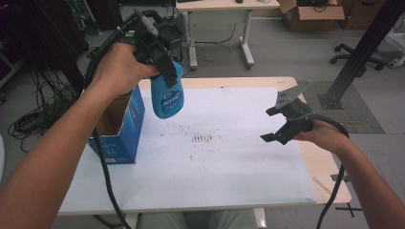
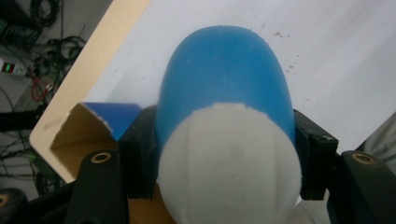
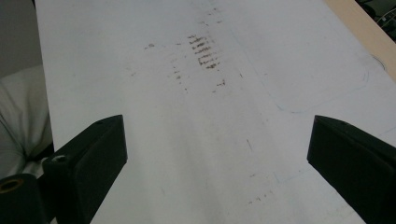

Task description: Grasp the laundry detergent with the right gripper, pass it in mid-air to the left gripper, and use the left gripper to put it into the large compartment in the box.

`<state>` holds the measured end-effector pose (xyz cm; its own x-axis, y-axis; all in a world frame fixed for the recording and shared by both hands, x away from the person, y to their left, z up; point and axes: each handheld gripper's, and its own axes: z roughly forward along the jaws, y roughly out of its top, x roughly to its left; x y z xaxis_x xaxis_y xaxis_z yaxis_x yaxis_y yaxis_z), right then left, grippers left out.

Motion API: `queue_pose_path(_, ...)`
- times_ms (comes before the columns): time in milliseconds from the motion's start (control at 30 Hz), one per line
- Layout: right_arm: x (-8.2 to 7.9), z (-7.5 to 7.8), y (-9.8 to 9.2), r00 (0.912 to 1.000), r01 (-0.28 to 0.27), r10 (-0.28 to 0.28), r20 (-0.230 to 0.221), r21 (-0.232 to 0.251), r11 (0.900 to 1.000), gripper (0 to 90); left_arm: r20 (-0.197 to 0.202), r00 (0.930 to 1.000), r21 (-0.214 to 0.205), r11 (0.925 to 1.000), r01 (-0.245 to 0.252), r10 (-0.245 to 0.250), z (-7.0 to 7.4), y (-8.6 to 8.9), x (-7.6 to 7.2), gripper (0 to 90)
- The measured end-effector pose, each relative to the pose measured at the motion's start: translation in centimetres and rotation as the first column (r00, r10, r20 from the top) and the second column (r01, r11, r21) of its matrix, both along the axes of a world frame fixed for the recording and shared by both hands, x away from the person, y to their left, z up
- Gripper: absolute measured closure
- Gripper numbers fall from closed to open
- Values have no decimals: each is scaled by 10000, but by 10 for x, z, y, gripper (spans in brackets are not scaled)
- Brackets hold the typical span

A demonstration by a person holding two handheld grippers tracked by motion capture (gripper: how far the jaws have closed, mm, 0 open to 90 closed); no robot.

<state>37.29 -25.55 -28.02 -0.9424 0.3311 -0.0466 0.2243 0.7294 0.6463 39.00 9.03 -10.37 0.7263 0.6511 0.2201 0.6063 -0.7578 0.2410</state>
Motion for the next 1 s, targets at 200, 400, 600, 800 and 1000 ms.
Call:
queue_pose_path(200, 1, -2, -3, 9999, 125, -126, -45, -190, 9997, 52, 152, 9944, -120, 9945, -1045, 1046, 25, 13, 9, 380)
queue_pose_path(400, 2, -1, -8, 9999, 134, -132, 100, -197, 9997, 62, 382, 9637, -606, 9632, -2618, 2644, 51, 35, 14, 381)
queue_pose_path(600, 4, 0, -9, 9999, 111, -108, 118, -256, 9996, 62, 329, 9170, -822, 9155, -3938, 3974, 65, 61, 18, 381)
queue_pose_path(800, 5, 2, -7, 9997, 15, -8, 233, -298, 9996, 64, 330, 8637, -938, 8620, -4982, 5029, 67, 87, 17, 381)
queue_pose_path(1000, 5, 1, -6, 9997, -49, 57, 251, -321, 9995, 67, 273, 8108, -1032, 8084, -5795, 5847, 65, 111, 15, 381)
